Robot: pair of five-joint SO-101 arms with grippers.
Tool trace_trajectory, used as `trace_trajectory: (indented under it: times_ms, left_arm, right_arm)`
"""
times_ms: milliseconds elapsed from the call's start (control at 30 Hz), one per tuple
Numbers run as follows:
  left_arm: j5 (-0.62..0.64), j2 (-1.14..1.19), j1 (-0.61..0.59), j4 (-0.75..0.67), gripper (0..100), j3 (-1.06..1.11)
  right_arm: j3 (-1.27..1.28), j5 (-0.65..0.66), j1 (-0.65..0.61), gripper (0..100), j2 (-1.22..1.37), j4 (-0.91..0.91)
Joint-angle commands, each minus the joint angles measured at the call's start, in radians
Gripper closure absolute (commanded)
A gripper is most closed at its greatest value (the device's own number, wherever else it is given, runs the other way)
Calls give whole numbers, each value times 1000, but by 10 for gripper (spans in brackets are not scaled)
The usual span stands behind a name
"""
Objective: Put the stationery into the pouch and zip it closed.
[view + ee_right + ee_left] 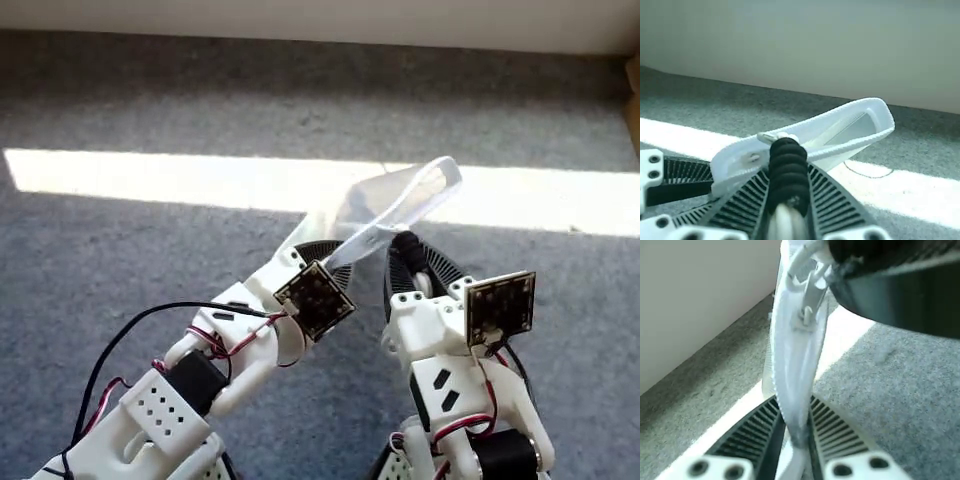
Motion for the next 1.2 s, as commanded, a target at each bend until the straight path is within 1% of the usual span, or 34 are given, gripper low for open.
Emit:
trace_trajectory:
  times_ms: [0,33,100,200,267,333,400,500,600,667,733,900,1033,1167]
  left_arm:
    - [5,-28,-56,14,996,-47]
    - [5,-41,-70,38,996,-58]
    - [5,-71,-87,77,996,-71]
    - [5,-110,-91,95,996,-68]
    - [3,-128,-91,94,996,-54]
    - [3,-136,-91,92,996,-47]
    - [3,-136,-91,91,996,-47]
    - [3,-136,-91,91,996,-45]
    - [3,-136,-90,91,996,-44]
    - [3,-136,-90,91,996,-42]
    - [3,-136,-90,91,996,-42]
    - [3,-136,-90,91,996,-42]
    - [3,-136,-90,91,996,-42]
    - [3,-134,-90,91,996,-42]
  right_arm:
    - [-58,58,41,991,4,53]
    - [-58,71,41,988,4,71]
    - [-61,84,39,951,1,110]
    - [-107,83,39,883,7,177]
    - [-134,80,36,875,7,214]
    - [-139,80,-4,873,7,234]
    - [-137,77,-71,871,7,249]
    - [-136,-3,-150,861,7,243]
    - [-136,-55,-182,779,7,249]
    - [-134,-83,-182,733,7,251]
    - [-134,-97,-194,728,7,251]
    - [-139,-141,-278,728,7,228]
    - [-133,-143,-283,728,7,127]
    - [-114,-146,-286,728,7,110]
